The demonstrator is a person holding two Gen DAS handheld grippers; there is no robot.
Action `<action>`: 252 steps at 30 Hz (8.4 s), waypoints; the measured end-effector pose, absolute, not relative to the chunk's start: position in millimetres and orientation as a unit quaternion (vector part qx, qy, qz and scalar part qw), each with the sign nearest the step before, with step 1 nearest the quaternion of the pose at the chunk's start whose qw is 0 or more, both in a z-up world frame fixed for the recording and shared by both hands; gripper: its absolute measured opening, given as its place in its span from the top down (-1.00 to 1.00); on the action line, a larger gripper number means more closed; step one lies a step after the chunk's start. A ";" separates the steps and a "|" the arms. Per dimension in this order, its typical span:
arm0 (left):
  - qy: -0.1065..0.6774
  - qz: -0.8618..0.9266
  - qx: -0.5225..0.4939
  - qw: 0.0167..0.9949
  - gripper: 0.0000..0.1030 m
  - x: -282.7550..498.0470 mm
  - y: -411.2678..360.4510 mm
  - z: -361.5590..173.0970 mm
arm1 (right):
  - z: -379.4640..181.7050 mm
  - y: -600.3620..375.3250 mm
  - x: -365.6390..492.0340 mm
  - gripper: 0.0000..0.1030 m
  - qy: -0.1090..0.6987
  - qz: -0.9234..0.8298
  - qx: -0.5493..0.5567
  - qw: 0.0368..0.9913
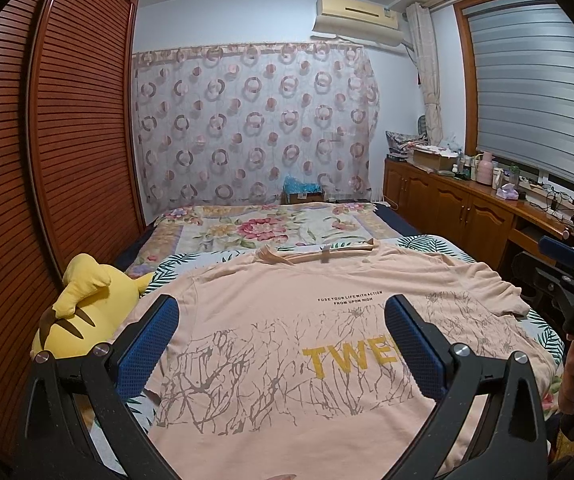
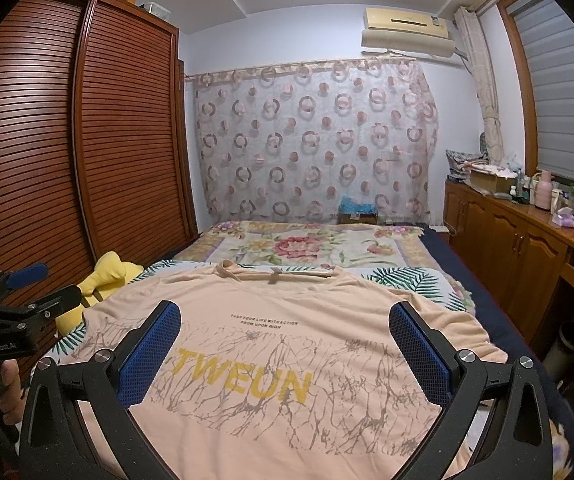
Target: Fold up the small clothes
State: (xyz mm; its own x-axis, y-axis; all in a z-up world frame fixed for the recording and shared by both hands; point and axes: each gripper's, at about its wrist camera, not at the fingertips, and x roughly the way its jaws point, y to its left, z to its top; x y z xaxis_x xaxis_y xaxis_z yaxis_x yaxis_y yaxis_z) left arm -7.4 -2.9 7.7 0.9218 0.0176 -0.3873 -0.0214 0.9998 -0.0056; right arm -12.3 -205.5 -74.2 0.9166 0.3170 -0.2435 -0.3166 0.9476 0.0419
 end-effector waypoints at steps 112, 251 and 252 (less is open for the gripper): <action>0.419 0.023 -0.049 0.906 0.83 84.5 201.8 -95.5 | -80.8 -173.5 105.5 -1.00 0.277 0.330 -0.083 0.899; 0.405 -0.034 -0.007 0.914 0.89 217.6 141.1 -68.1 | -129.9 -194.3 179.9 0.07 0.345 0.260 -0.127 0.893; 0.404 -0.035 -0.004 0.914 0.89 216.1 140.4 -69.9 | -129.6 -194.0 180.5 0.07 0.345 0.260 -0.127 0.893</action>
